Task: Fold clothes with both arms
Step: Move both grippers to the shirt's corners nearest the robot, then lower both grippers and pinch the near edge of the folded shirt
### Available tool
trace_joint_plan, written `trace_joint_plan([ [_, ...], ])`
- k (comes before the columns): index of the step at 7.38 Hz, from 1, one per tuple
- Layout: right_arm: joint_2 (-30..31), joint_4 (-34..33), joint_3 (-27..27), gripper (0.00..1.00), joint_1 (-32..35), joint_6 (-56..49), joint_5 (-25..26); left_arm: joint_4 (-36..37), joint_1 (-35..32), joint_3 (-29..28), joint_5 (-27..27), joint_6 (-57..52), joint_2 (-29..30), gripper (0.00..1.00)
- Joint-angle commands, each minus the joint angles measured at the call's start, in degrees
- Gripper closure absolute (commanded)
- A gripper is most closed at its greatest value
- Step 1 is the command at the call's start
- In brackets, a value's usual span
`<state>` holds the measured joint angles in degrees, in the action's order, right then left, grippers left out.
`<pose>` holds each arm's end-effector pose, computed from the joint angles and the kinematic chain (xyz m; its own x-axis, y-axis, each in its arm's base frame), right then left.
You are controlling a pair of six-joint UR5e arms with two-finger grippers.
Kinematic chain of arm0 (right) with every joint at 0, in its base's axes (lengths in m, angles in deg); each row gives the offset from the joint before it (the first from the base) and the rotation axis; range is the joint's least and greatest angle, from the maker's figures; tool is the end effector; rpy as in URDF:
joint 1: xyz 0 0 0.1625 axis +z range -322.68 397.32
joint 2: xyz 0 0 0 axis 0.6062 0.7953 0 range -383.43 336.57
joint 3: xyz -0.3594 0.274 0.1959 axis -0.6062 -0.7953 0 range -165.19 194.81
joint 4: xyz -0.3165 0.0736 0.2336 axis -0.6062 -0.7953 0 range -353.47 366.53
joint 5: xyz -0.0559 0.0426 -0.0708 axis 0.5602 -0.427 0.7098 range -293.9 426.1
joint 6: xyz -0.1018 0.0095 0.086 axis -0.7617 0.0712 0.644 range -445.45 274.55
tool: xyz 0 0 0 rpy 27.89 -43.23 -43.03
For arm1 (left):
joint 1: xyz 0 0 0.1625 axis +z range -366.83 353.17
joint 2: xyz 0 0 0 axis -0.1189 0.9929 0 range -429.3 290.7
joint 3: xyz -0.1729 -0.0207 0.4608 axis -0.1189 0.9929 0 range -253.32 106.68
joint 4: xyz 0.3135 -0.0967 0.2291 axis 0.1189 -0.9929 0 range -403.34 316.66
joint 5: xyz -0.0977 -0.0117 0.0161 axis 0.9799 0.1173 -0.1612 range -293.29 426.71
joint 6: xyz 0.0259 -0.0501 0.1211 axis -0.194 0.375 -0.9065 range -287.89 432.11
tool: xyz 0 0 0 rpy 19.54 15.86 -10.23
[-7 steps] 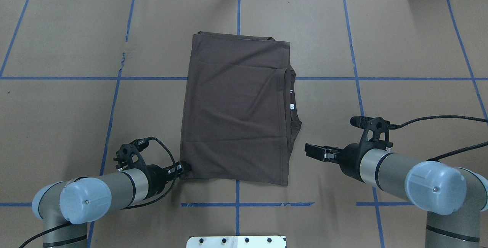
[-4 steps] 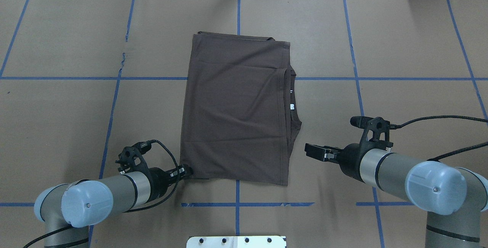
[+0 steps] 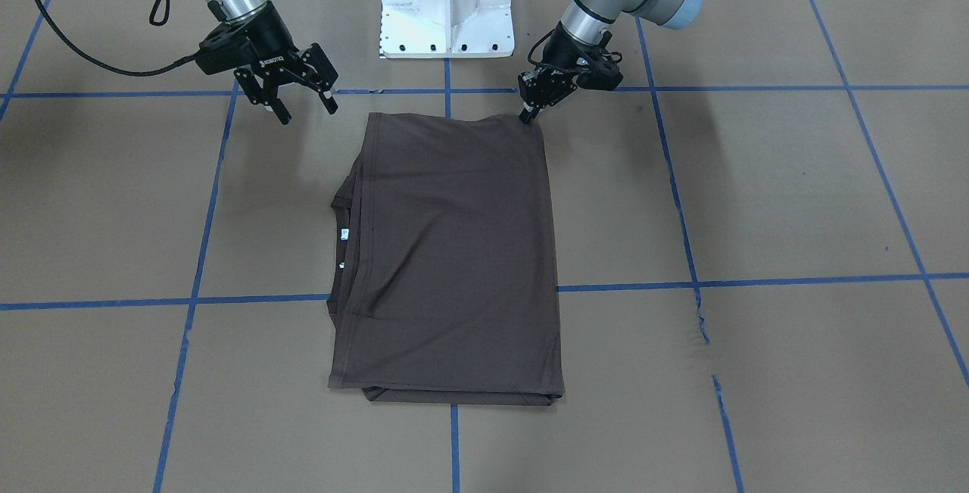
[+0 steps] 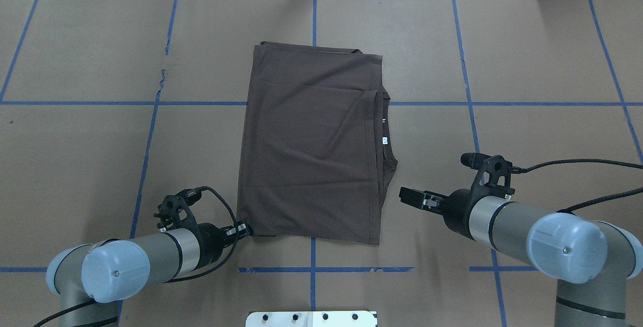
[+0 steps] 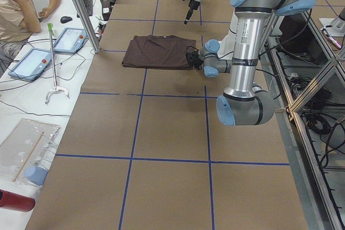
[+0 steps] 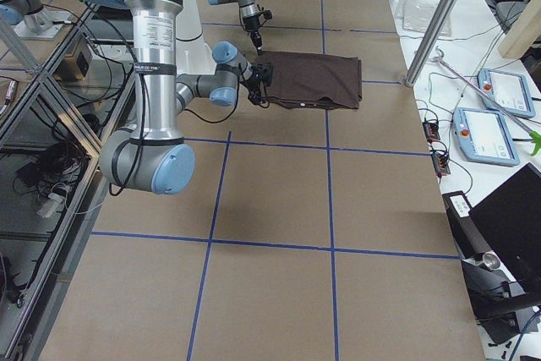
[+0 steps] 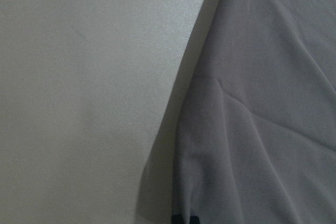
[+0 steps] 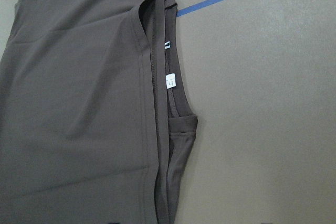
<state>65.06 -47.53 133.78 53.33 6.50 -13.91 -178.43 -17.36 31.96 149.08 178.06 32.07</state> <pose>-0.4362 -0.2880 0.4247 0.3700 0.1410 0.9183 -0.4374 0.8985 0.0382 0.5537 -0.2565 0.4230 0.2124 -0.3165 -0.9245 0.3779 0.8991 -0.2209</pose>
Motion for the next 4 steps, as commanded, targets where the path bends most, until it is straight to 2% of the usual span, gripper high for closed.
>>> trace_joint_plan([
  [1,-10.29,-16.13,0.04,0.18,-0.54,11.63,0.91,0.00,0.33,0.10,-0.10,0.05,0.14,1.00],
  [2,-16.88,-27.73,-0.31,0.18,-1.93,14.55,0.91,0.09,0.34,0.10,-0.01,0.05,0.32,1.00],
  [3,-19.99,-32.98,-1.71,0.18,-2.38,14.75,0.48,0.00,0.34,0.19,-0.01,0.05,0.41,1.00],
  [4,-20.28,-34.16,-3.29,0.18,-2.74,14.32,-0.49,0.09,0.34,0.19,-0.10,0.05,0.58,1.00],
])
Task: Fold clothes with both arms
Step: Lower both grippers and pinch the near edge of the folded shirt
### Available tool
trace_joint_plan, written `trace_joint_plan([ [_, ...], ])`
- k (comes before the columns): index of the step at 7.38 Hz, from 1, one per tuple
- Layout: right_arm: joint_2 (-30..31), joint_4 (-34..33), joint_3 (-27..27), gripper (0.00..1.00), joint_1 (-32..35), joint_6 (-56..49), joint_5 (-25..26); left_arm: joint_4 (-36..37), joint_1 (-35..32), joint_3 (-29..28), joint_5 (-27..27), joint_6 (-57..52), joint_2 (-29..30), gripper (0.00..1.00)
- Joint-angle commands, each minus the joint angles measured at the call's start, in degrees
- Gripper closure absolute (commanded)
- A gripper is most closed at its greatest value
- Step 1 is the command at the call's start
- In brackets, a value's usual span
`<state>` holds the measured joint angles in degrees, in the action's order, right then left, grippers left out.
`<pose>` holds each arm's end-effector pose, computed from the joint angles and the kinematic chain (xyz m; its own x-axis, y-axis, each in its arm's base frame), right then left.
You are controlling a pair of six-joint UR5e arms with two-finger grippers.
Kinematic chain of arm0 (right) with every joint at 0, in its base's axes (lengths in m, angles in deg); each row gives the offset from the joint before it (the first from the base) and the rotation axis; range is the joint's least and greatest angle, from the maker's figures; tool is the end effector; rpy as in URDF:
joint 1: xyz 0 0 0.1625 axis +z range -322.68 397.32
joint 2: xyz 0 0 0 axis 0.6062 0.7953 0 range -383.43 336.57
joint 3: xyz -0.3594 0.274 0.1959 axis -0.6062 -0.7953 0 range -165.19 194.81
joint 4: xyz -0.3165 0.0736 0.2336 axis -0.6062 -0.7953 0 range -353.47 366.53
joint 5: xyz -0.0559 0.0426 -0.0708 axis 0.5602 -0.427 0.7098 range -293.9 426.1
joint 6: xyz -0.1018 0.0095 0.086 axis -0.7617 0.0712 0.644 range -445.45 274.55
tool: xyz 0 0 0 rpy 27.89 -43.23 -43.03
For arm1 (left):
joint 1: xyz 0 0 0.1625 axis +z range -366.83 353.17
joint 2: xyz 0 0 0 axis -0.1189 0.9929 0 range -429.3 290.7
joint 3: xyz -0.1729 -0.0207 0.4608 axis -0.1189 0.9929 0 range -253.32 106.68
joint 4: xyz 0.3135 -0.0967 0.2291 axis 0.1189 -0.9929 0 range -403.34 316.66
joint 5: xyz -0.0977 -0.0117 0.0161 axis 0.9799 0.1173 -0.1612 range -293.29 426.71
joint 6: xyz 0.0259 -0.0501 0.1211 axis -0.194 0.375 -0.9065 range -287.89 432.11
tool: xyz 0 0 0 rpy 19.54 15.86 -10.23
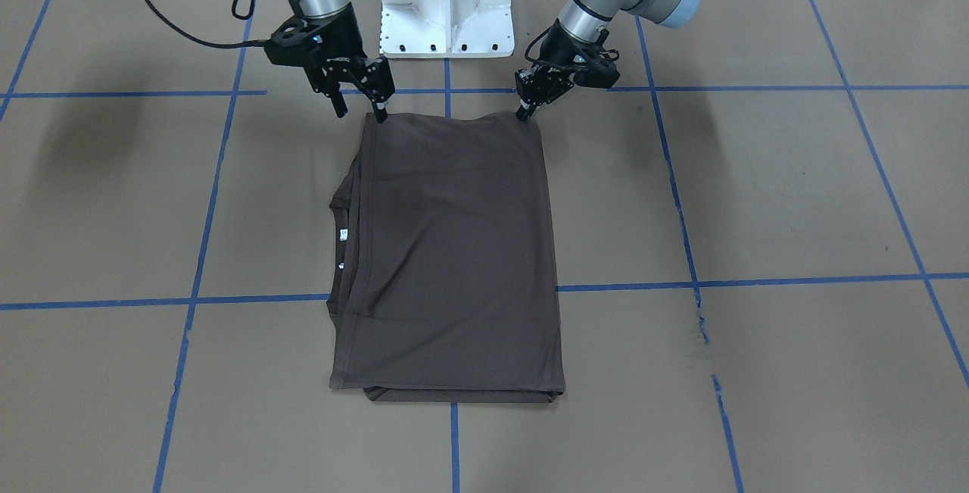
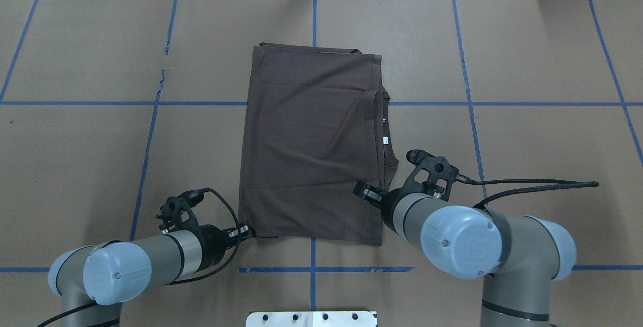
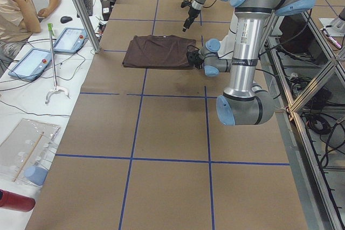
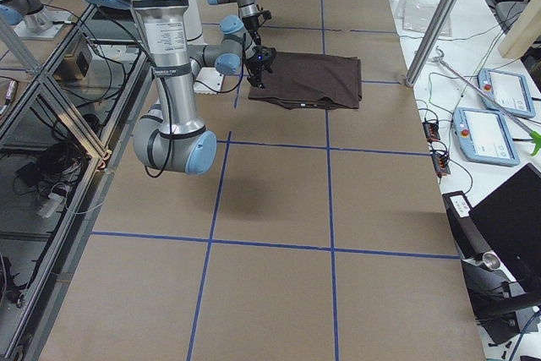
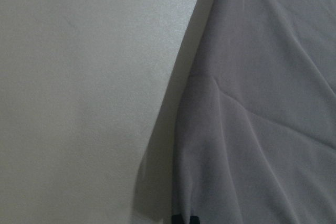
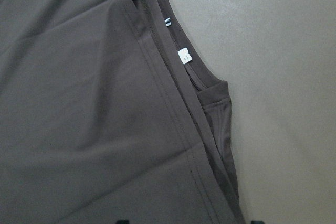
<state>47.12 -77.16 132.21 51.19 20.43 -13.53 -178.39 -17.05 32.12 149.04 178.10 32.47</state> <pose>-0.5322 -0.2936 0.3507 0.4572 0.3902 0.7992 -0.5207 0.8459 -0.1151 0.5563 -0.2539 0.4176 0.2054 -0.3144 -0.9268 0.3718 0.9011 -0.2233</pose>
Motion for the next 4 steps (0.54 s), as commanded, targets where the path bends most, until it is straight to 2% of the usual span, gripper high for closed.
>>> trace_joint_plan([
  [1,-3.48,-4.54,-4.60,0.17,-0.60,-0.40,-3.22,0.05,0.02,0.04,-0.06,0.00,0.36,1.00],
  [2,-4.97,-4.63,-6.89,0.17,-0.60,-0.50,-3.51,0.05,0.02,0.04,-0.06,0.00,0.36,1.00],
  [4,-5.60,-4.63,-8.05,0.28,-0.69,-0.06,-3.42,0.05,0.02,0.82,-0.06,-0.08,0.45,1.00],
])
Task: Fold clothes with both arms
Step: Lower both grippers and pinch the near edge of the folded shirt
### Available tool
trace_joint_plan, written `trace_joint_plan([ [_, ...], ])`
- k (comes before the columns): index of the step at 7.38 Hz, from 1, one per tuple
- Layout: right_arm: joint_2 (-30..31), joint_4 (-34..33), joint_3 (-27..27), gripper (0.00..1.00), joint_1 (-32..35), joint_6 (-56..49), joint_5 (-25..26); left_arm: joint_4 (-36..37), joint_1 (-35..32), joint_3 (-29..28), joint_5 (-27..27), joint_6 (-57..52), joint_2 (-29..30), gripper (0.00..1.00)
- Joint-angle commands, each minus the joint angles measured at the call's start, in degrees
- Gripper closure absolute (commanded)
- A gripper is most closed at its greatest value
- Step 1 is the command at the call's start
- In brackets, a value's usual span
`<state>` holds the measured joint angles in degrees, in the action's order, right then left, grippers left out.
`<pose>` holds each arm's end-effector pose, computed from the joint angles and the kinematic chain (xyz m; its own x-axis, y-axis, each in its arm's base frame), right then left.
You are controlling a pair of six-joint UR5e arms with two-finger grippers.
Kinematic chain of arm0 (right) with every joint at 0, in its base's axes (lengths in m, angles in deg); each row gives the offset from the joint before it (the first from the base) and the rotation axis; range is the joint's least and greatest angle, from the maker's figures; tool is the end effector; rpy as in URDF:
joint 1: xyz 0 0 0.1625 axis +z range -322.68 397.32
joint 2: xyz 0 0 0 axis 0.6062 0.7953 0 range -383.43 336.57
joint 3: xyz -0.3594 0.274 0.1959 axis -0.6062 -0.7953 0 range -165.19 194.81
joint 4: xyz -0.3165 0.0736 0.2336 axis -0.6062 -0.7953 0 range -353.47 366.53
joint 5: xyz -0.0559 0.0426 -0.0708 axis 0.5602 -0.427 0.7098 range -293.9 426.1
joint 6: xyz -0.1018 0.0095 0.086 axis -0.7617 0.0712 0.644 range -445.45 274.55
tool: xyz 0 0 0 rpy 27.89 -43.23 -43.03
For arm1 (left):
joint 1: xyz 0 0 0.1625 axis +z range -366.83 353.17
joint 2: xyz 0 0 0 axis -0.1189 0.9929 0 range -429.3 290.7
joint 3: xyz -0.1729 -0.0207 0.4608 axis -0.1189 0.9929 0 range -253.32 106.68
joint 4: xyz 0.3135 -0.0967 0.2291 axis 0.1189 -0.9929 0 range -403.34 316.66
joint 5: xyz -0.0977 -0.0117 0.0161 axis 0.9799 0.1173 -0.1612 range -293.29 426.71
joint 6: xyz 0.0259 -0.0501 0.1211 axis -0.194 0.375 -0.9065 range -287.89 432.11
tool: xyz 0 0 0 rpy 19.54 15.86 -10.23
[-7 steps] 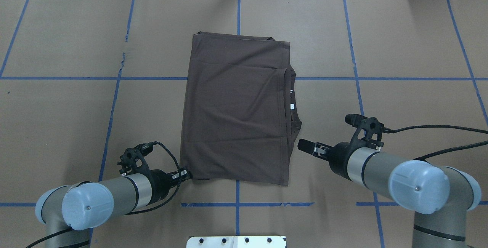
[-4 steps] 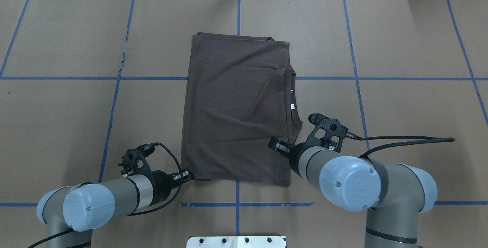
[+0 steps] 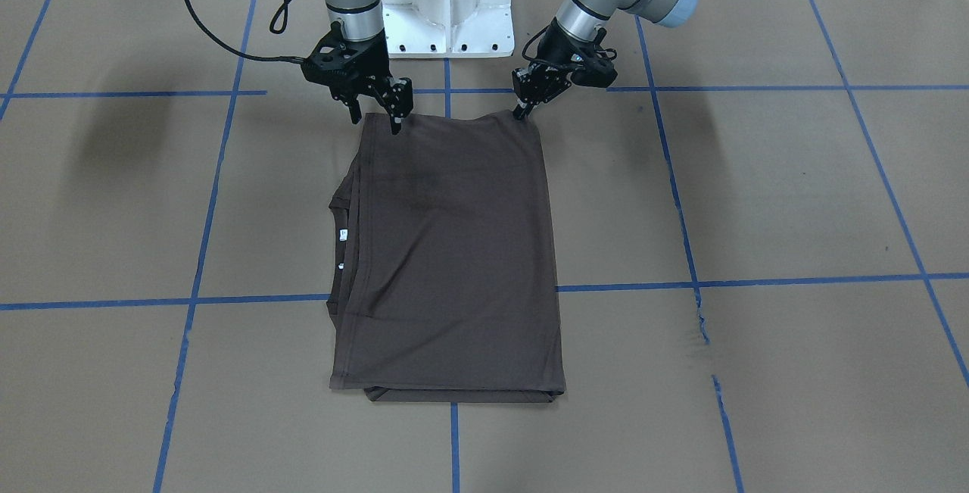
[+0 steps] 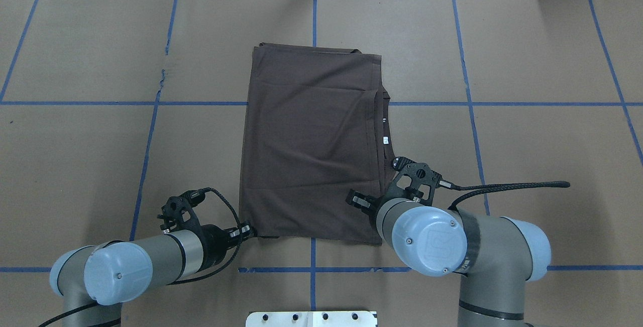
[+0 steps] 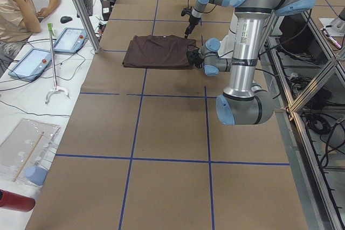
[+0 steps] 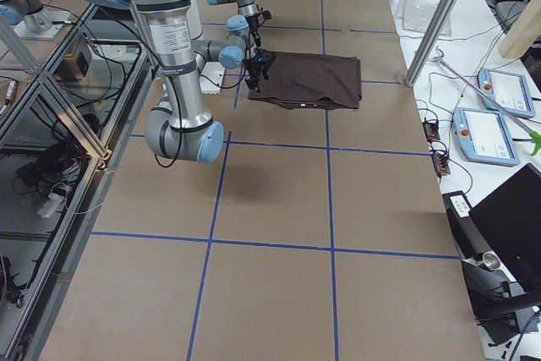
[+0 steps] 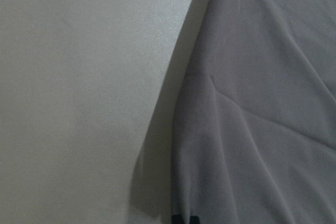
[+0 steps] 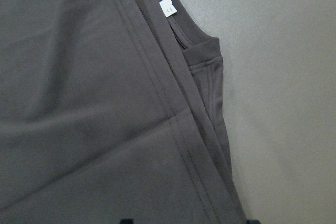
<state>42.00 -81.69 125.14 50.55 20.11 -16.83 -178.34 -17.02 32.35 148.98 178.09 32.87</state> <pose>-0.5858 -0.2916 0.3626 0.5592 0.4050 0.7234 -0.4820 0.8687 -0.1137 0.5572 -0.2539 0.4117 0.1961 -0.3124 -0.9295 0.3700 0.9014 -0.2249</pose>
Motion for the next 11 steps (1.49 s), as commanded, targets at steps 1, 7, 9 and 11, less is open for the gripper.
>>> trace_joint_plan([
  [1,-0.48,-0.11,-1.25,0.28,-0.14,0.17,-0.13,0.09,0.00,1.98,0.17,-0.16,-0.12,1.00],
  [7,-1.27,-1.61,-3.70,0.27,-1.63,0.26,-0.04,0.09,0.00,2.00,0.09,-0.33,-0.83,1.00],
  [9,-2.59,-1.69,-5.21,0.28,-1.63,0.26,-0.04,0.09,0.09,2.00,0.09,-0.34,-0.83,1.00],
  [11,-2.85,-1.69,-5.30,0.33,-1.81,0.26,-0.04,0.09,0.09,2.00,0.09,-0.34,-0.83,1.00],
])
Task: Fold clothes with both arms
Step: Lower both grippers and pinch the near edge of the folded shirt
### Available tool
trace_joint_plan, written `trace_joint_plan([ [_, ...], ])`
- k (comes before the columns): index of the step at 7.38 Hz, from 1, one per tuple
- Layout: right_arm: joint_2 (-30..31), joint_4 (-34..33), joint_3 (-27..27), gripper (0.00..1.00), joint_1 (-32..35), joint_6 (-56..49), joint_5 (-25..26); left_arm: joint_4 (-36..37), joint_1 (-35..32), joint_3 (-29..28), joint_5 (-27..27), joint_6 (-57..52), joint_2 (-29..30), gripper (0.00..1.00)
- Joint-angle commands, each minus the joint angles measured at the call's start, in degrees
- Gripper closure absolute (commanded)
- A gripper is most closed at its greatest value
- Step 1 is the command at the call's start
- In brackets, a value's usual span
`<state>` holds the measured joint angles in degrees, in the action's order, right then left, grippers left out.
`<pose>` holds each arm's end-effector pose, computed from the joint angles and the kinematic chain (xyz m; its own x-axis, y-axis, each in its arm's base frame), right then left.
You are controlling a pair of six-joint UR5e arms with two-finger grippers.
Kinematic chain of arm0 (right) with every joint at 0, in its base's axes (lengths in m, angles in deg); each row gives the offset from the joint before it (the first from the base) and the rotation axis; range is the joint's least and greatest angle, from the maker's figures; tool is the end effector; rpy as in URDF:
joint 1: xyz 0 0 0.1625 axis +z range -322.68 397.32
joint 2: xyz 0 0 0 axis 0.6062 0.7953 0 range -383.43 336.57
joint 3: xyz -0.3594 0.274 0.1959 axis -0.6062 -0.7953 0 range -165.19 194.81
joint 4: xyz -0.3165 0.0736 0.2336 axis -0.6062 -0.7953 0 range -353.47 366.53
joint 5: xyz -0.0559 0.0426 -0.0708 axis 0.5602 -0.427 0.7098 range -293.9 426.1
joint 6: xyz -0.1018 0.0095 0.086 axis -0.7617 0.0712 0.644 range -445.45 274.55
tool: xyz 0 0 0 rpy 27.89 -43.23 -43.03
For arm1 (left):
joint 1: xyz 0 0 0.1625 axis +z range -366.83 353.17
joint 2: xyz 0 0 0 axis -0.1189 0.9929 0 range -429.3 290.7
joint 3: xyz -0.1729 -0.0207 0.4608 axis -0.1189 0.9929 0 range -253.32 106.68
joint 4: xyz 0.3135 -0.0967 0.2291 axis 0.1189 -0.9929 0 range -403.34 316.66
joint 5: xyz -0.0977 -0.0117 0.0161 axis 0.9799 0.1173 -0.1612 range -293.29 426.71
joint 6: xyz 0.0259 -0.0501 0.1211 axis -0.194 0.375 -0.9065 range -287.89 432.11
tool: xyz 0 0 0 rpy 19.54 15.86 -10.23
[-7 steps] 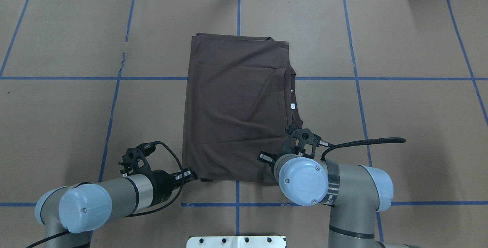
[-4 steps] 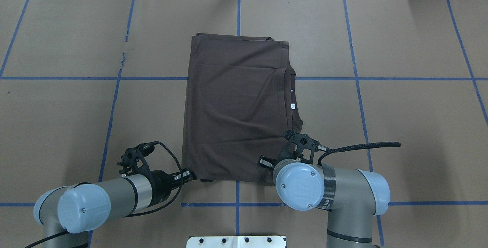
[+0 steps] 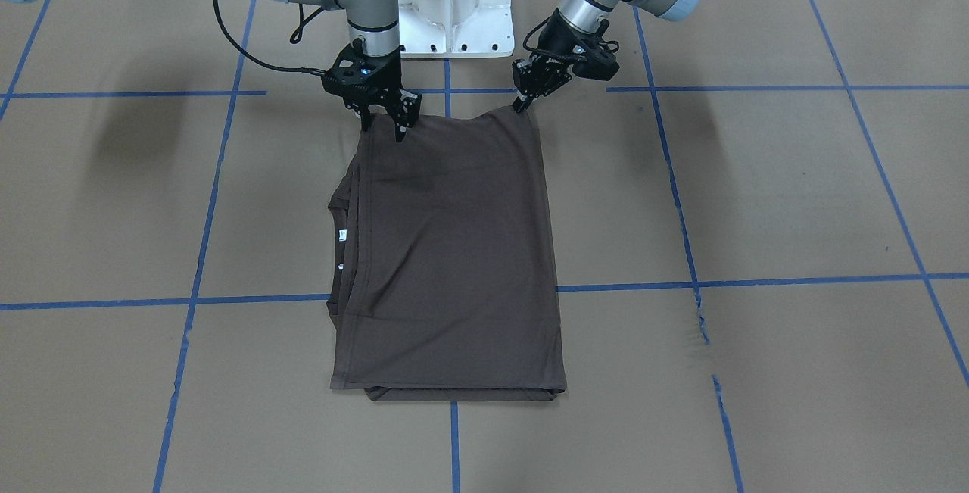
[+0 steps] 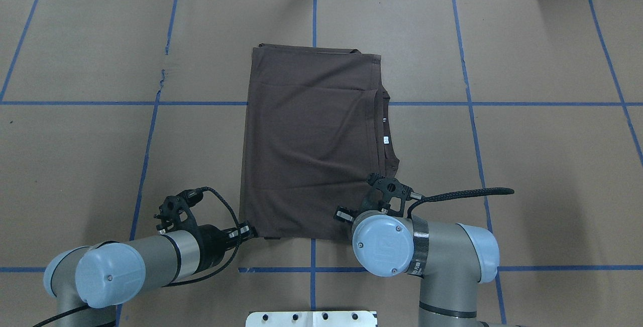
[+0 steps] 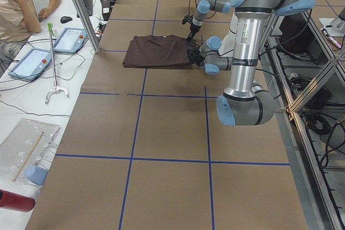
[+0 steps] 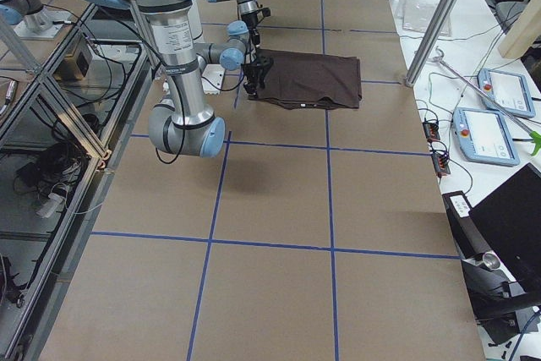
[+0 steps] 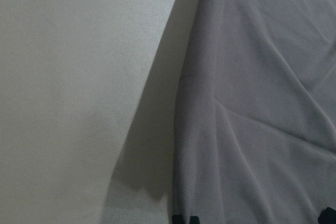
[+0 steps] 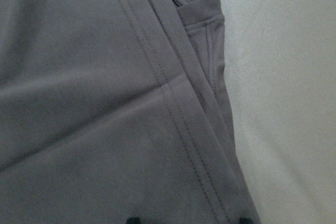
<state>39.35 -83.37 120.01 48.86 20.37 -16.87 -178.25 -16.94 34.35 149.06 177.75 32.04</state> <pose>-0.6236 -0.2801 0.3764 0.6187 0.4025 0.6747 -0.4660 0.8794 -0.0974 0.5461 -0.2508 0.4034 0.1818 -0.3038 -0.9352 0.3622 0.9049 -0.2235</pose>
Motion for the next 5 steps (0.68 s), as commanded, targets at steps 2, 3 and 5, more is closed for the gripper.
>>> trace_joint_plan([
  [2,-0.21,-0.01,-0.16,0.35,-0.56,0.09,0.09,0.00,0.01,0.00,-0.09,0.00,-0.01,1.00],
  [3,-0.30,-0.01,-0.25,0.49,-0.56,0.27,0.09,0.00,0.01,0.00,-0.09,0.00,-0.01,1.00],
  [5,-0.30,-0.01,-0.16,0.80,-0.56,0.70,0.18,0.00,0.01,0.09,0.00,0.00,-0.01,1.00],
])
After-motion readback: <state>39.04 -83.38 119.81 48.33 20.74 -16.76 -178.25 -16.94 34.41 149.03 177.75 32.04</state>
